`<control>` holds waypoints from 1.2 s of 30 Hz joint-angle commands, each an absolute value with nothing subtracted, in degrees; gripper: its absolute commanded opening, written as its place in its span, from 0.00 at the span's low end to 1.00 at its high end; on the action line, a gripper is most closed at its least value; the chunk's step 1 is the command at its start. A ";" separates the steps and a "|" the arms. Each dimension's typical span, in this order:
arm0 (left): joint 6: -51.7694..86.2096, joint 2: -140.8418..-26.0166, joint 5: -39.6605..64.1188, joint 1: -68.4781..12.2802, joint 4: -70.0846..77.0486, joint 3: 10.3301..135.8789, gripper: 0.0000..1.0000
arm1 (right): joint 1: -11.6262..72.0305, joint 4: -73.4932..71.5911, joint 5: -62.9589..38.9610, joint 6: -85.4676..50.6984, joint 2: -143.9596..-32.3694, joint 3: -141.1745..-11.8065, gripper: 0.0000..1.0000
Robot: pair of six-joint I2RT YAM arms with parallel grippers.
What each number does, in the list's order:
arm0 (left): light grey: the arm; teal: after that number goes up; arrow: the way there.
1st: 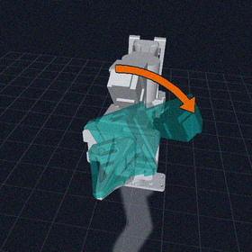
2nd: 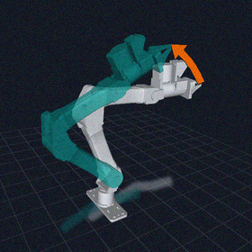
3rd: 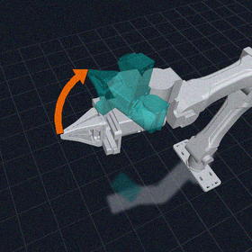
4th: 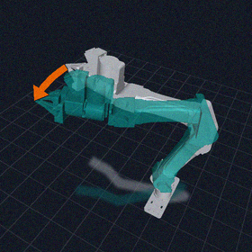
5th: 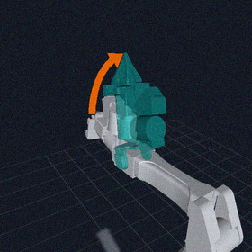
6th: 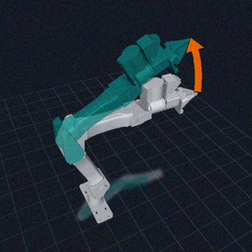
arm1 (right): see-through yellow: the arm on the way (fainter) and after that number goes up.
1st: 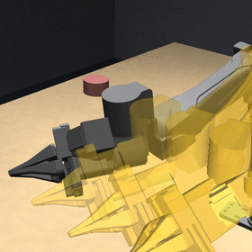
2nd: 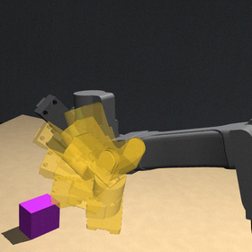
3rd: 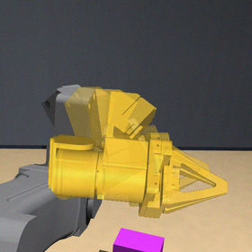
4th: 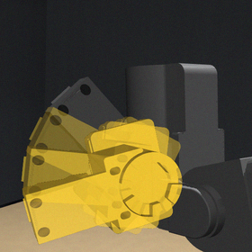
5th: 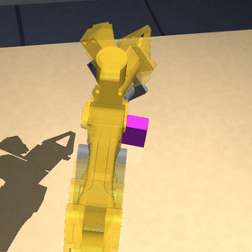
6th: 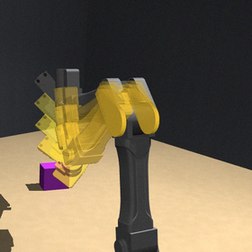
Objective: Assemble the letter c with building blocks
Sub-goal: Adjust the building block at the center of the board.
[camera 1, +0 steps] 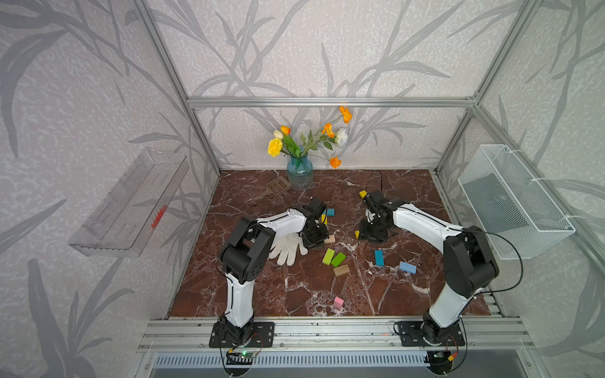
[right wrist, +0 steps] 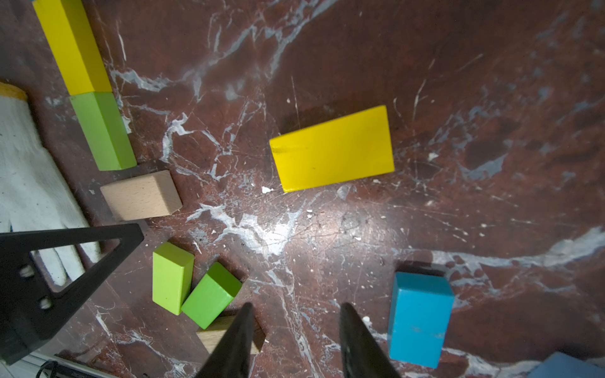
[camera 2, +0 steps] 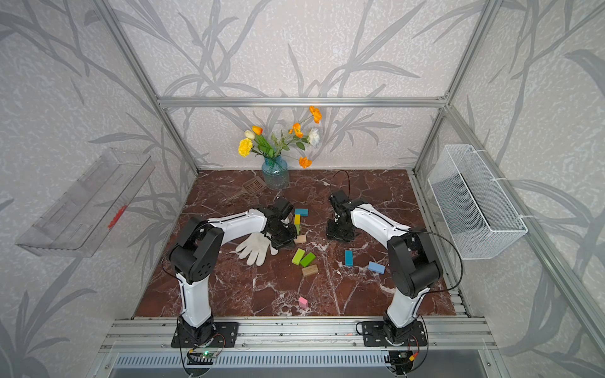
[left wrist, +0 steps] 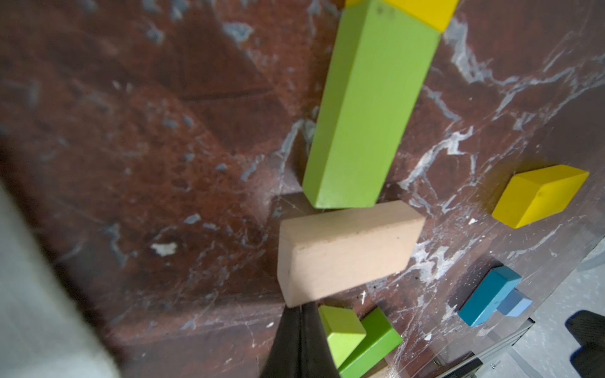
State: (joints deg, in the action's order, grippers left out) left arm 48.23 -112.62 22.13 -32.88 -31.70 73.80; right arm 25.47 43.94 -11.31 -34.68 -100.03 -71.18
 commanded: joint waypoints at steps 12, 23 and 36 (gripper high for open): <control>48.22 -115.04 20.74 -32.73 -32.10 76.71 0.00 | 25.20 44.12 -11.87 -35.51 -98.16 -70.67 0.43; 47.64 -113.82 21.67 -32.68 -32.34 76.01 0.00 | 25.20 45.24 -10.15 -33.29 -98.16 -71.38 0.55; 46.49 -103.46 20.88 -32.67 -36.94 71.96 0.31 | 26.42 52.14 -1.46 -23.53 -105.33 -82.75 0.80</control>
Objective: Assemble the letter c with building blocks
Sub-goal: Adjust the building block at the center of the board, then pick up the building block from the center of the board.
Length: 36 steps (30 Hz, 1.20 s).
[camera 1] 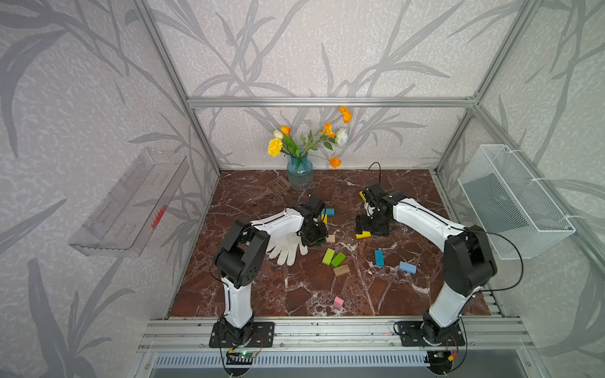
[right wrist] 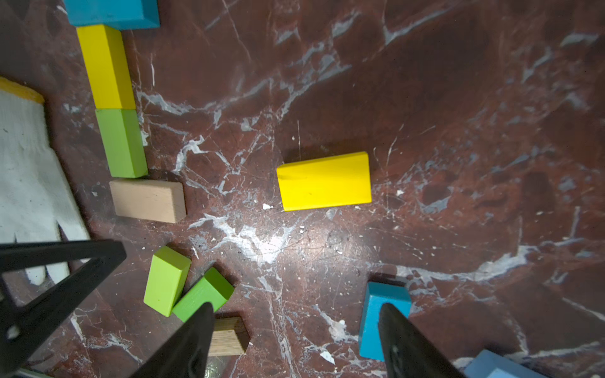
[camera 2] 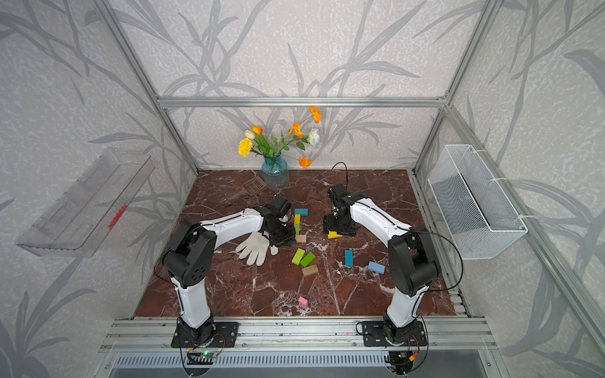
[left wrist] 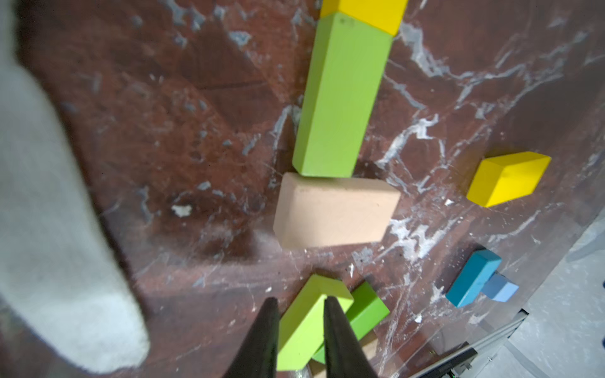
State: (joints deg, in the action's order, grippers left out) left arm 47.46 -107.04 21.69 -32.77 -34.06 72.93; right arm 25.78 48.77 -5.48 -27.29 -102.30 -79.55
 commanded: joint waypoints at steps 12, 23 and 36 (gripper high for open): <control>41.95 -92.65 20.65 -29.89 -40.41 67.24 0.45 | 27.38 56.74 1.72 -18.41 -114.74 -91.94 0.83; 38.59 -89.79 22.63 -27.38 -38.84 63.31 0.46 | 27.47 58.93 2.46 -18.73 -119.52 -94.81 0.82; 36.74 -89.01 22.41 -26.56 -38.89 62.15 0.46 | 27.50 59.11 3.69 -18.46 -124.00 -96.81 0.80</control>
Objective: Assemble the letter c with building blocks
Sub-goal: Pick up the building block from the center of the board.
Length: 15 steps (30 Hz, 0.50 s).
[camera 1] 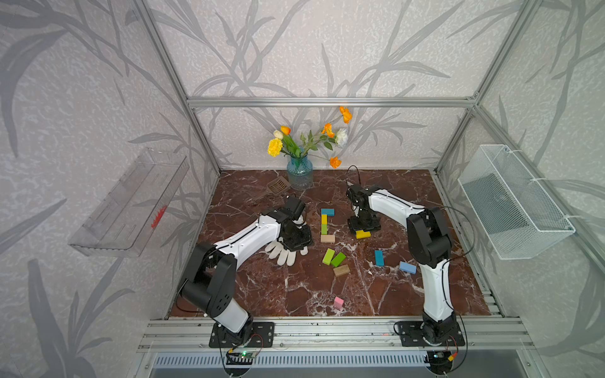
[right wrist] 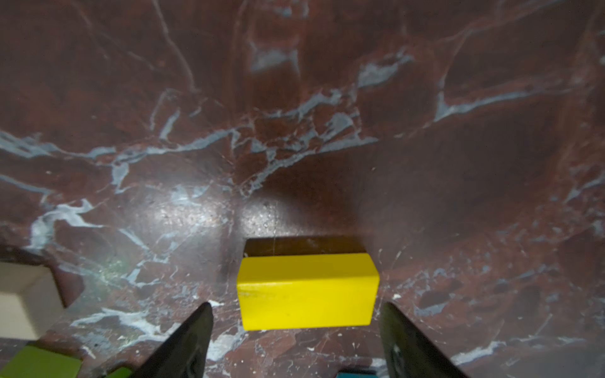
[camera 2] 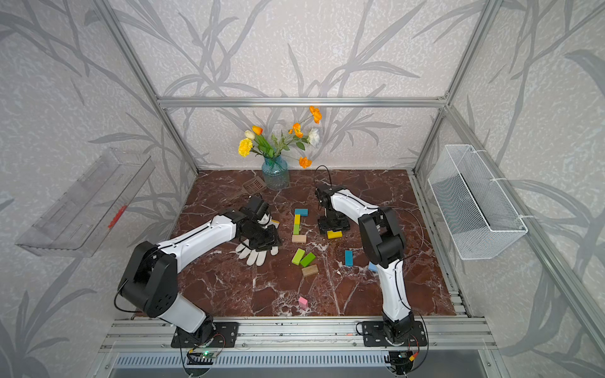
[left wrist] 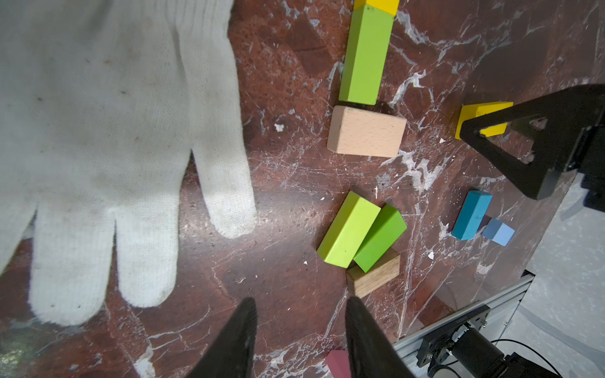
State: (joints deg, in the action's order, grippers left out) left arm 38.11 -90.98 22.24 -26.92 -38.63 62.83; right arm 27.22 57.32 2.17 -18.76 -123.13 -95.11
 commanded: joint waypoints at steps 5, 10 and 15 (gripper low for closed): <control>36.65 -89.04 22.49 -26.45 -38.90 62.17 0.45 | 27.41 59.05 3.25 -18.60 -124.90 -97.04 0.79; 36.65 -89.08 22.59 -26.23 -38.89 62.29 0.45 | 27.30 58.63 2.78 -18.51 -125.06 -96.95 0.73; 36.40 -89.21 22.50 -26.06 -39.30 62.75 0.45 | 27.24 58.37 1.96 -18.38 -125.37 -96.61 0.70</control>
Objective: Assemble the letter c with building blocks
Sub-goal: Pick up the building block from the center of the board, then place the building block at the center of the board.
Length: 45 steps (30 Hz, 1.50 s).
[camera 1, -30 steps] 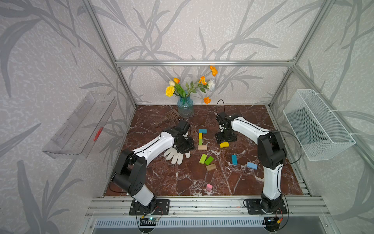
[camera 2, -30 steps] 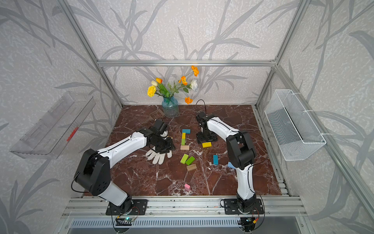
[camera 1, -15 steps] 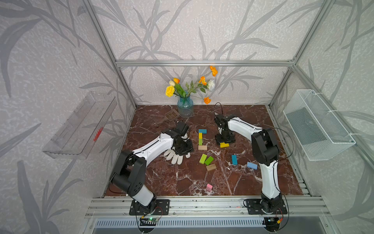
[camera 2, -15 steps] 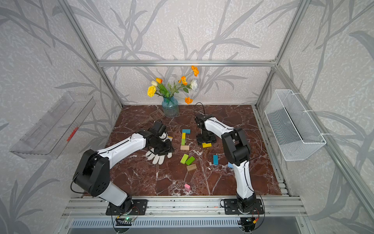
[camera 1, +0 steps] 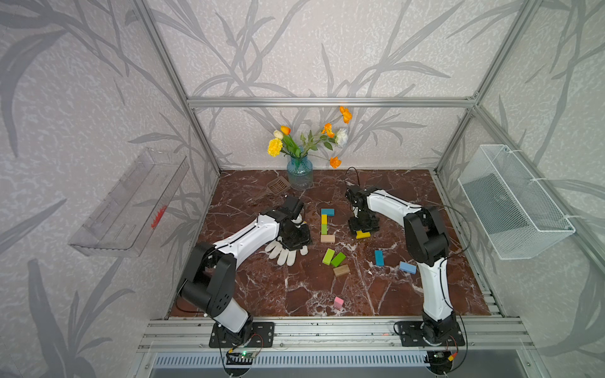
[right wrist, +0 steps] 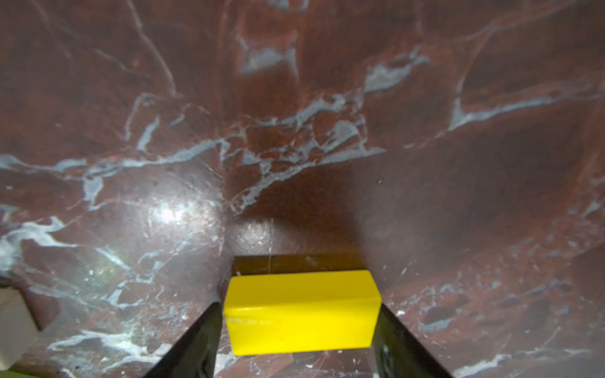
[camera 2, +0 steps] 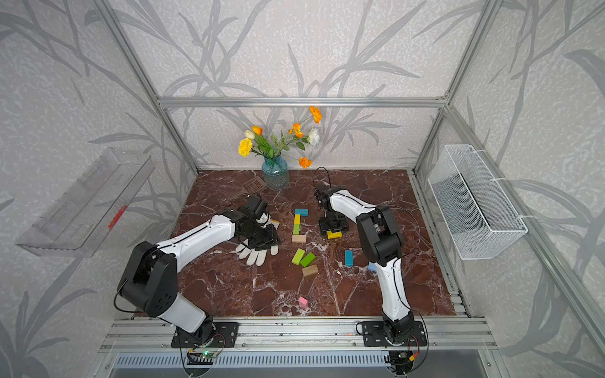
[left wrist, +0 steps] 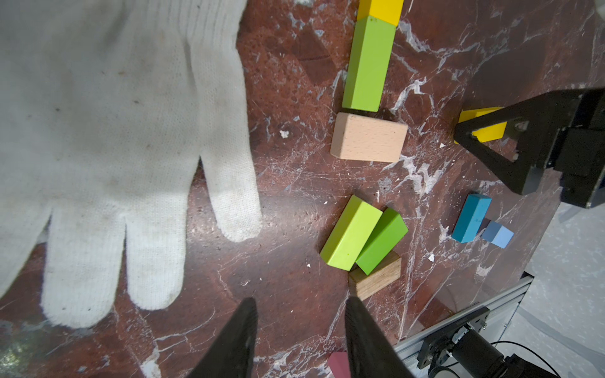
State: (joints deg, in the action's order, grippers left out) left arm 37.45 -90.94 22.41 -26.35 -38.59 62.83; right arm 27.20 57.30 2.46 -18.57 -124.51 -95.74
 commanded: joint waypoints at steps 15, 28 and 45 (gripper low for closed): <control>35.80 -88.81 22.68 -25.67 -38.78 62.05 0.45 | 27.58 57.23 -1.47 -22.34 -122.99 -98.00 0.55; 34.44 -89.99 25.12 -24.04 -35.87 61.92 0.45 | 27.77 60.32 -3.05 -28.91 -130.49 -112.42 0.55; 33.60 -92.28 27.84 -23.26 -34.50 61.98 0.45 | 27.72 68.31 -2.15 -31.47 -144.90 -136.06 0.56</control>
State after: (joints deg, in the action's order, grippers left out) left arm 34.46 -91.59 27.07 -23.53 -35.05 62.37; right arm 27.55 64.88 -3.03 -30.63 -143.11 -133.56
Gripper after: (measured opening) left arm 0.450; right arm 0.613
